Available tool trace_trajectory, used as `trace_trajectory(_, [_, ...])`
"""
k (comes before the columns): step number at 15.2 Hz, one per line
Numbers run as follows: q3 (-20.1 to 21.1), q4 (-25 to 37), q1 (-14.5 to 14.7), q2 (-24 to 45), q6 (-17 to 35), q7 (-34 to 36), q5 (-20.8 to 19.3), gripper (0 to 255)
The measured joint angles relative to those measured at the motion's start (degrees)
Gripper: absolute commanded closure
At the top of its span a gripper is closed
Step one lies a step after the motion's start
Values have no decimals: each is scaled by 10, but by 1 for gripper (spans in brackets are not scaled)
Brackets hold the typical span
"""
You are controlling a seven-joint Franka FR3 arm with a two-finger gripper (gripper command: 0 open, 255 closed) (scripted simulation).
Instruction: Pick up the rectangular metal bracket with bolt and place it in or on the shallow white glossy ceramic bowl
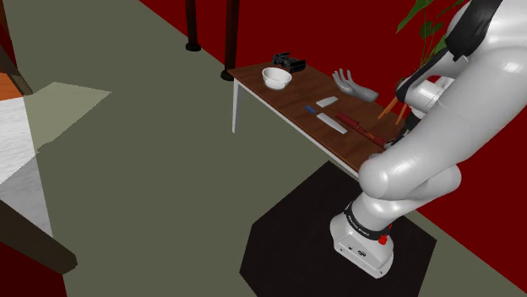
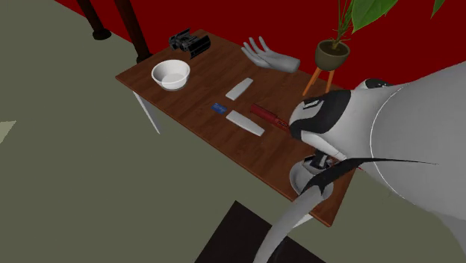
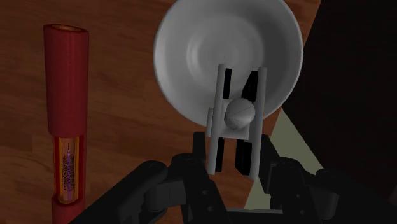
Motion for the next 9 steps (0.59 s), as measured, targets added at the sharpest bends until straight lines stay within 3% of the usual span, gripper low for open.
trace_trajectory(9, [32, 0, -38, 81, 46, -113, 124, 255])
